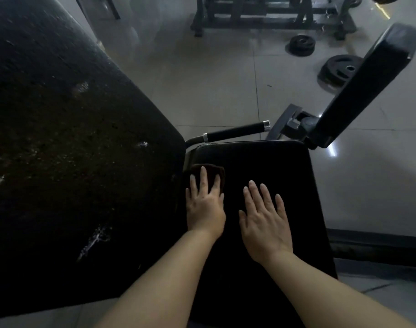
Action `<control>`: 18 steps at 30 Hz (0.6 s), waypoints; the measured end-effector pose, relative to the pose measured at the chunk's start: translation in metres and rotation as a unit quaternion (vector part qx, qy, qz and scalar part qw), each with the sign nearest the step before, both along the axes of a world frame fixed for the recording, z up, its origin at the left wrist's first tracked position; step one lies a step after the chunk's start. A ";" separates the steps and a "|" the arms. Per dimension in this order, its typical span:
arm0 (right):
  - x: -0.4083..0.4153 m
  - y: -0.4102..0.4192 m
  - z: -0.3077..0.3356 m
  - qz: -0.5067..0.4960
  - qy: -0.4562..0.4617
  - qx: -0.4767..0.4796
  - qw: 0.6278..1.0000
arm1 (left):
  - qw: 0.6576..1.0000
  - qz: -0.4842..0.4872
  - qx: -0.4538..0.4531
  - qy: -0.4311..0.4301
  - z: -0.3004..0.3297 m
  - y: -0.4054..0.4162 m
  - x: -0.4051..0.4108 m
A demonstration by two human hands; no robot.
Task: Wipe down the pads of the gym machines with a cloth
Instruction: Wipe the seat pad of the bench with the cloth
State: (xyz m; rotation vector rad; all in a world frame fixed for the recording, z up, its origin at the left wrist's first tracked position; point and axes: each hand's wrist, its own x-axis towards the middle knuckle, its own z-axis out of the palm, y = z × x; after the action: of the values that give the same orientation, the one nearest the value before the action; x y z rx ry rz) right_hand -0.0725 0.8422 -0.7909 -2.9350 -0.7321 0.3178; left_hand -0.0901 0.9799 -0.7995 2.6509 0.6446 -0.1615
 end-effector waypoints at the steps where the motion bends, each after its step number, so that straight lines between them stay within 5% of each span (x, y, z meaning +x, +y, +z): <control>1: -0.001 0.000 -0.002 0.001 -0.001 0.002 1.000 | 1.000 -0.003 0.009 -0.023 -0.005 -0.006 -0.018; 7: -0.006 -0.001 -0.011 -0.021 -0.059 0.034 0.997 | 0.996 -0.074 0.039 -0.027 -0.018 -0.041 -0.132; 18: -0.005 -0.009 -0.003 -0.039 -0.078 0.133 0.987 | 0.999 0.012 0.030 -0.028 -0.003 -0.008 -0.031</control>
State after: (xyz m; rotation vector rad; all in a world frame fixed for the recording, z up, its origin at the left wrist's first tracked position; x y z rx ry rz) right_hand -0.0777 0.8337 -0.7939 -2.7447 -0.6201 -0.0164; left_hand -0.1209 0.9720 -0.8022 2.6944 0.6724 -0.0630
